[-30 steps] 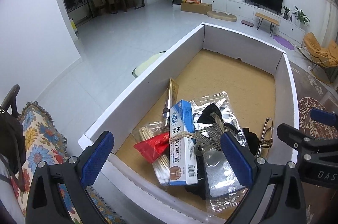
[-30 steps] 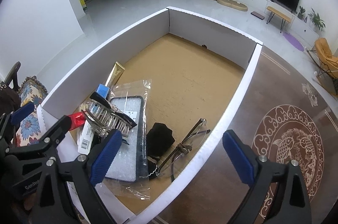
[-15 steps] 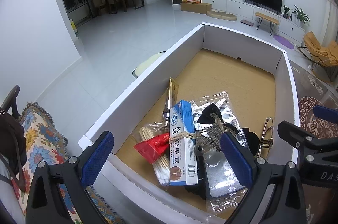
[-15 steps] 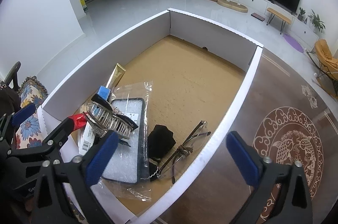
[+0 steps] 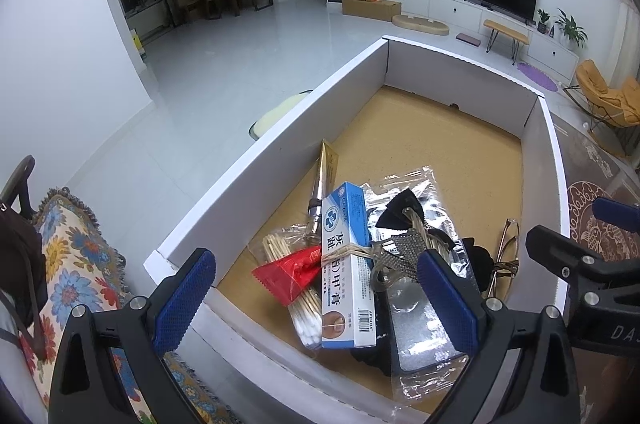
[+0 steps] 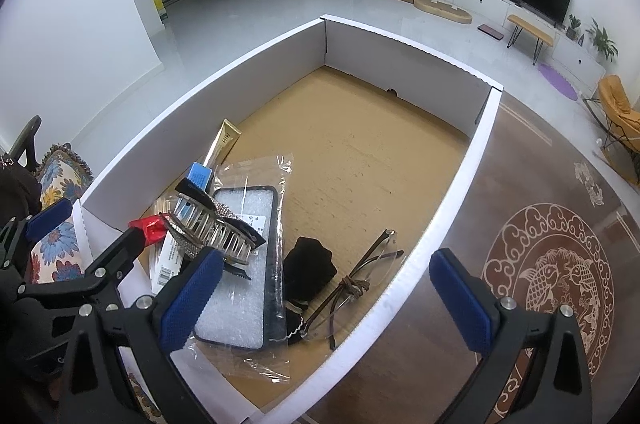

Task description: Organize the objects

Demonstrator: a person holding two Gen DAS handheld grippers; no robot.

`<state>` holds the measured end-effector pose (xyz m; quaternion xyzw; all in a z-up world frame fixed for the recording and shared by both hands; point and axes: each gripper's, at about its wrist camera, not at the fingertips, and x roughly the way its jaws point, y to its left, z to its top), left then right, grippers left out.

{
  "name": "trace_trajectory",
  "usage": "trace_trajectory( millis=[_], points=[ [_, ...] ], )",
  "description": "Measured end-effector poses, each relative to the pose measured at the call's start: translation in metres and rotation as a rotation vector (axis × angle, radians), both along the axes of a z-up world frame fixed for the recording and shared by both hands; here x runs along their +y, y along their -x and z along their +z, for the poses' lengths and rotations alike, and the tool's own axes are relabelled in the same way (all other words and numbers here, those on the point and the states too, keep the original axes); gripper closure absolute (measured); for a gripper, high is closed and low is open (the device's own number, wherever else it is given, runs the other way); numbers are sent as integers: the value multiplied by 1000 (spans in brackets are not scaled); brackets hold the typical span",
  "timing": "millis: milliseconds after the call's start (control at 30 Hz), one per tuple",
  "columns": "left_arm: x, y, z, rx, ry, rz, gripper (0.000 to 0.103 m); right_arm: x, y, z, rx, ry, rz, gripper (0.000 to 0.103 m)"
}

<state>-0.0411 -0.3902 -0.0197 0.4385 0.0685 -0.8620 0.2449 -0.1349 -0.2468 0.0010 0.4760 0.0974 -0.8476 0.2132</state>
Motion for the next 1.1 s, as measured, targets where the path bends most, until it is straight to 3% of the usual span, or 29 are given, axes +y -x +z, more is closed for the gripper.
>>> trace_trajectory(
  millis=[1100],
  points=[
    [-8, -3, 2, 18, -17, 20, 1, -5, -1, -3, 12, -22, 6, 0]
  ],
)
